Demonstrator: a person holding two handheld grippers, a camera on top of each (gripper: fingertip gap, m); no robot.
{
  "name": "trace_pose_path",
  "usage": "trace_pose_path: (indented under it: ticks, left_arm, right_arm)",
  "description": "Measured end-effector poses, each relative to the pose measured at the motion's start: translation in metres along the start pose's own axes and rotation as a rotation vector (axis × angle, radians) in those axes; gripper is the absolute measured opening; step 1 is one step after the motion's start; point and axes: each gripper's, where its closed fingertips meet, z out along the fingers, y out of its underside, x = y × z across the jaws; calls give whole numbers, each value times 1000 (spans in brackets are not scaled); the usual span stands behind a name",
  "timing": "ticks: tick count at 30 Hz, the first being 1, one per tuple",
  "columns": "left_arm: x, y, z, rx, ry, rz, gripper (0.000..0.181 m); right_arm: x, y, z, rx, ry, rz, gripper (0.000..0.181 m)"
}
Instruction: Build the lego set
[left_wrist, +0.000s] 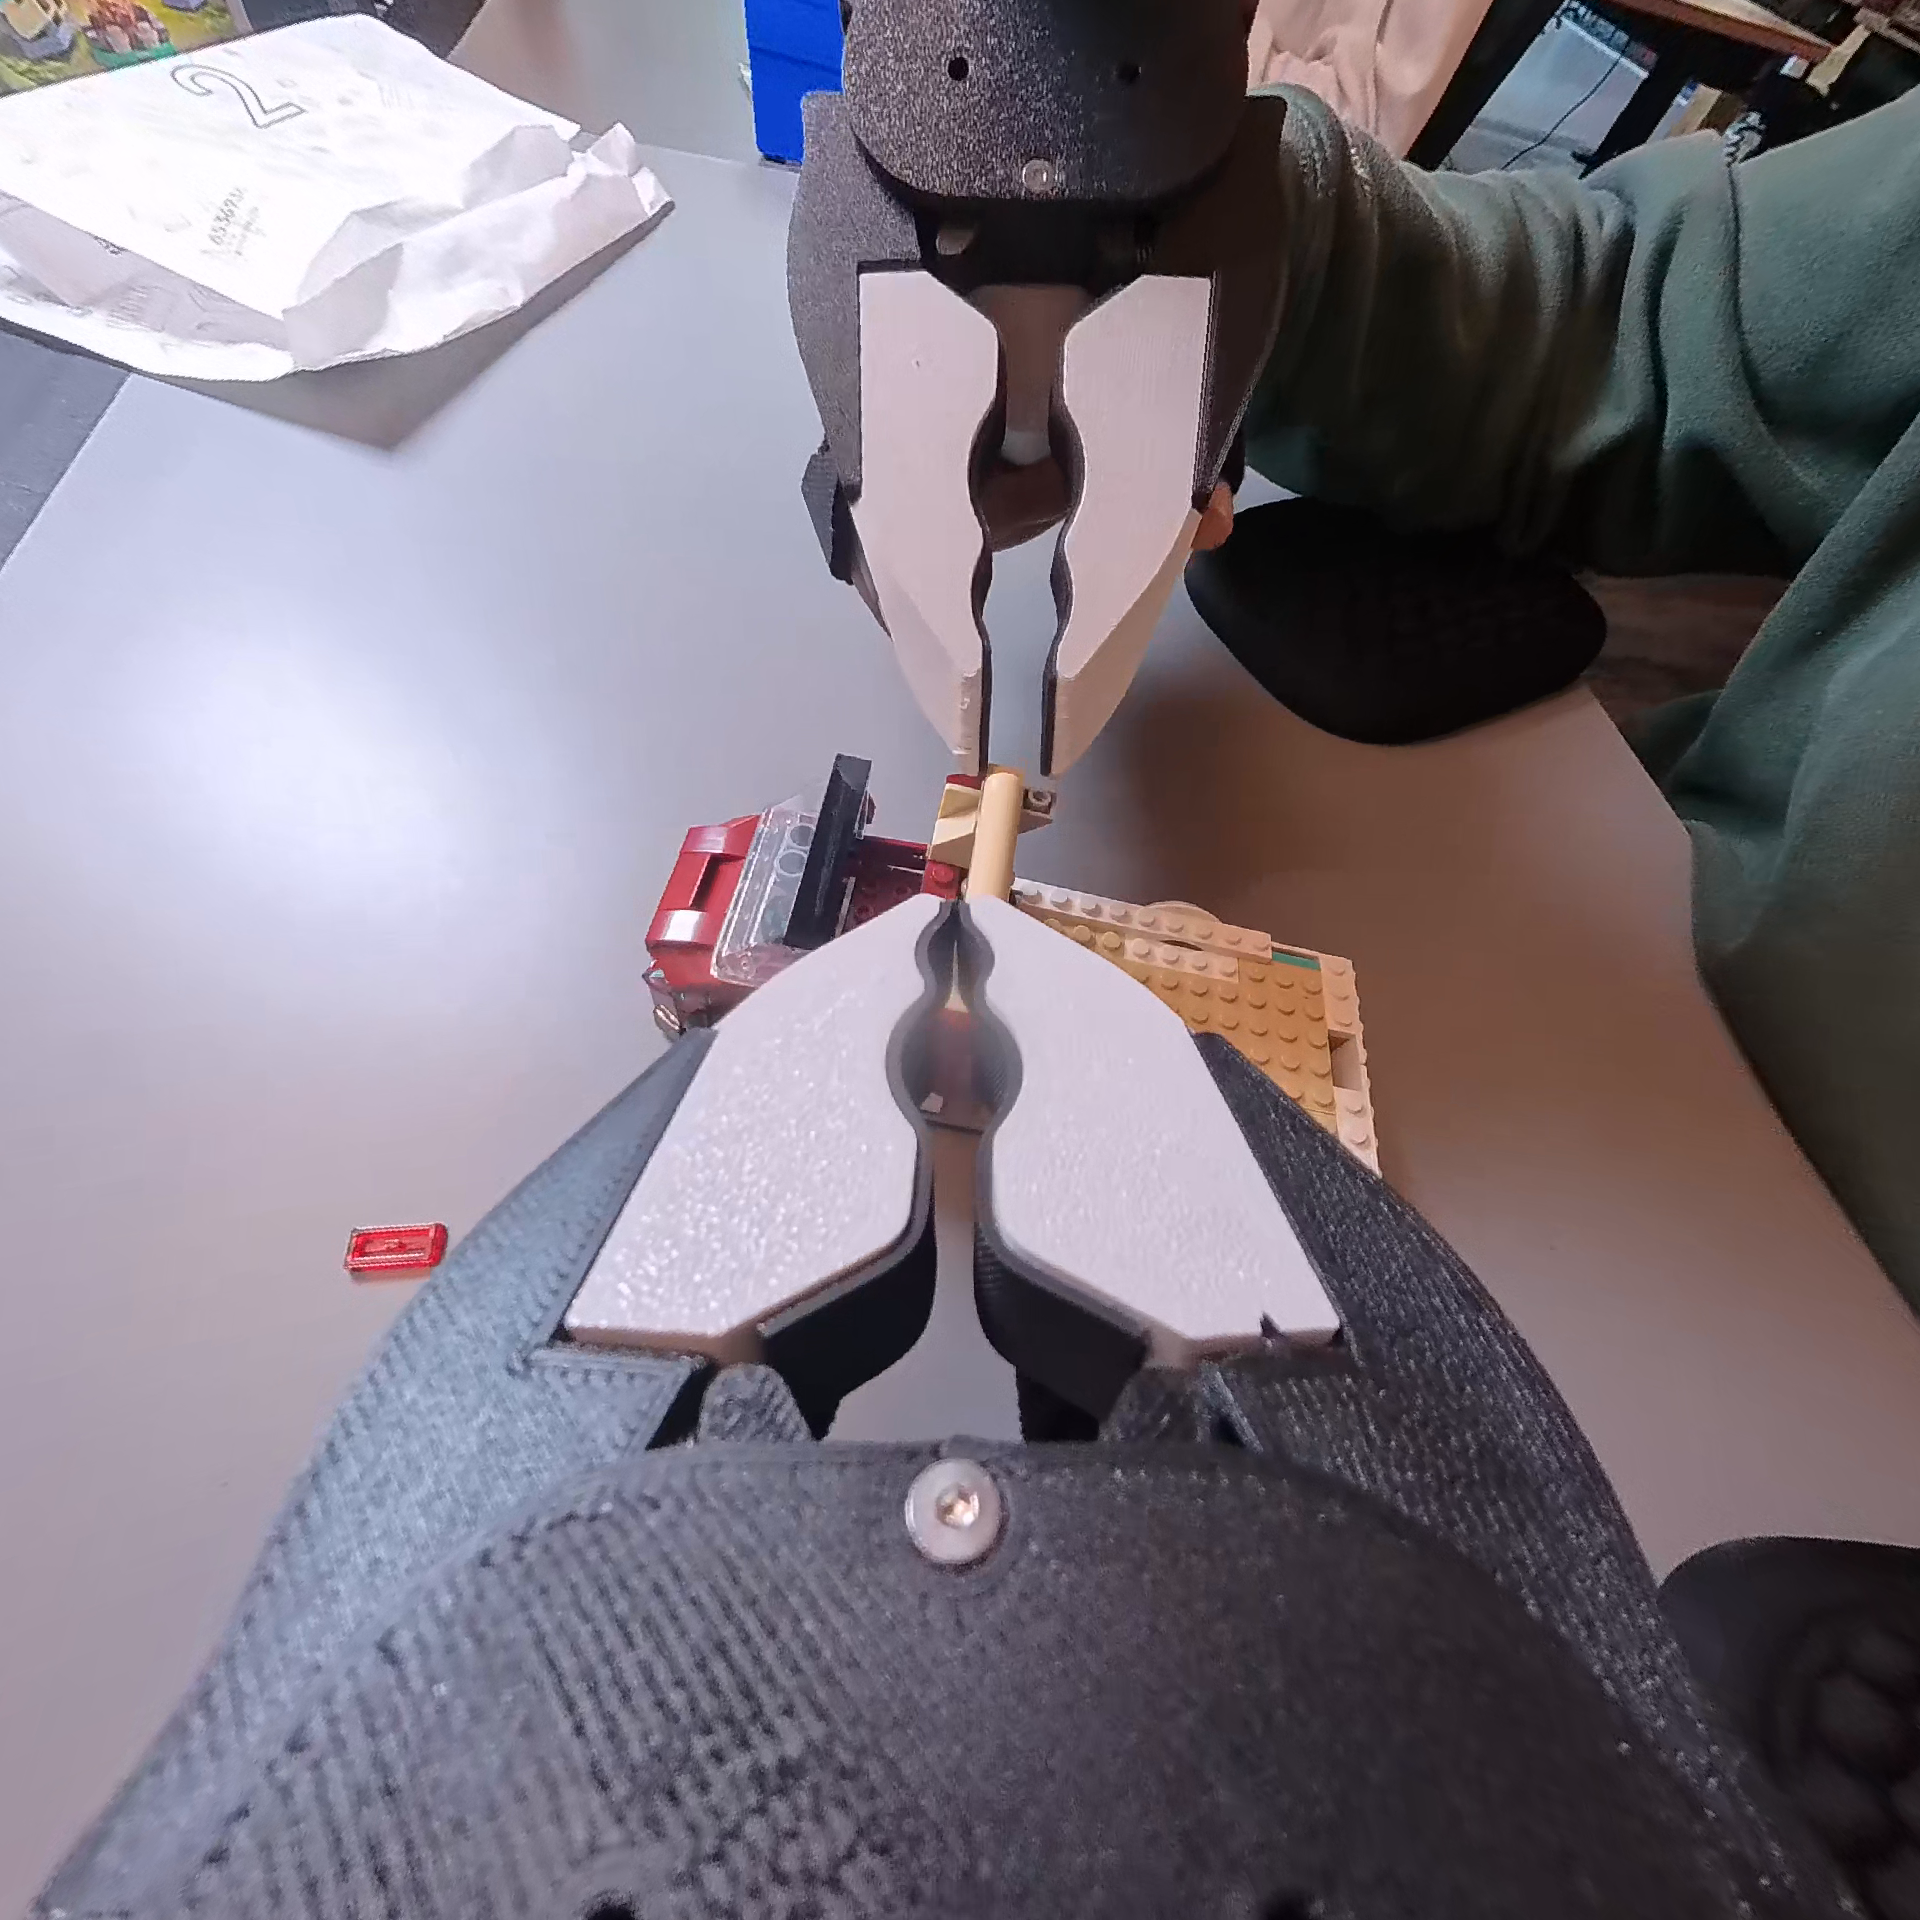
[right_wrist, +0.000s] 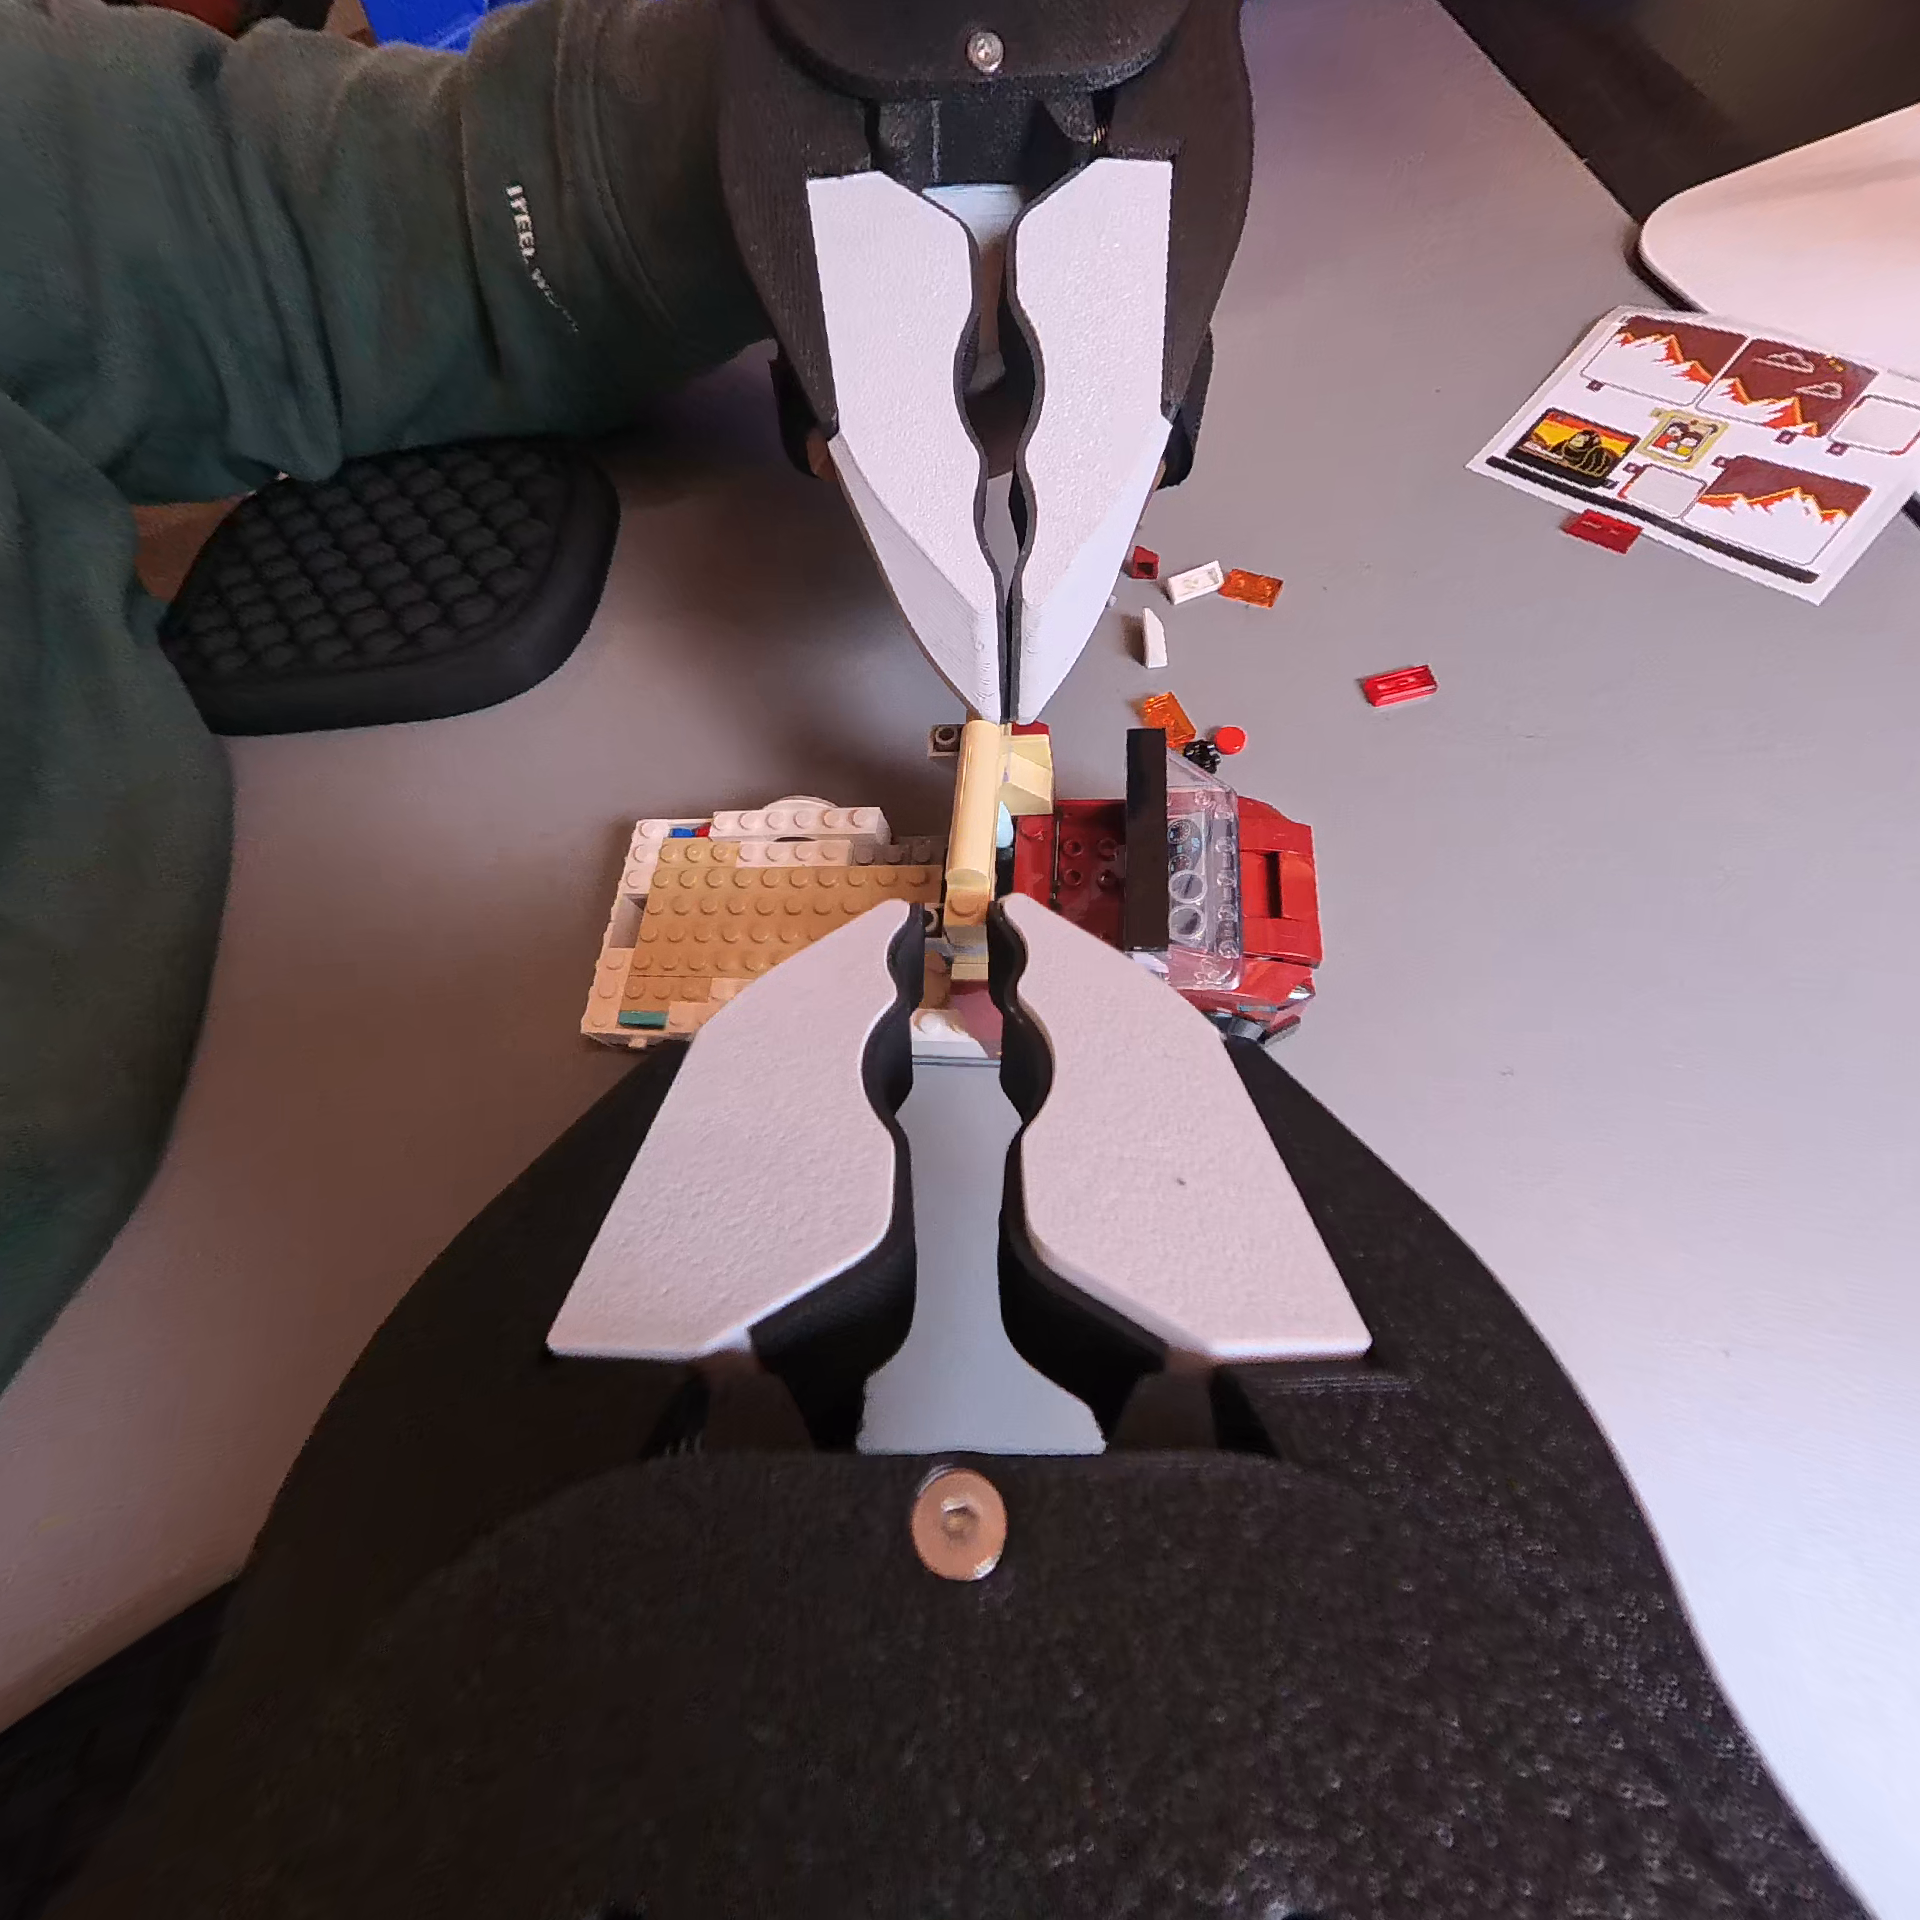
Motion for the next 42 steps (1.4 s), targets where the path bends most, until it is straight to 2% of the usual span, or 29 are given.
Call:
trace_pose_path:
  ticks: [4, 12, 18, 22, 29, 42]
  left_arm:
    - [0, 0, 0, 1, 0, 0, 0]
    - [-2, 1, 0, 0, -9, 0, 0]
    - [0, 2, -3, -3, 10, -12, 9]
    - [4, 2, -2, -6, 30, -14, 3]
    - [4, 2, -1, 5, 49, -67, 3]
    - [3, 3, 0, 4, 35, -52, 3]
  right_arm:
    - [1, -6, -2, 37, -4, 29, 11]
    - [2, -3, 2, 12, 10, 33, 6]
    - [2, -3, 2, -3, 15, 43, 6]
    - [4, -3, 2, -16, 17, 68, 6]
    - [4, -2, 2, -25, 14, 102, 6]
    - [5, 0, 2, -35, 59, 97, 6]
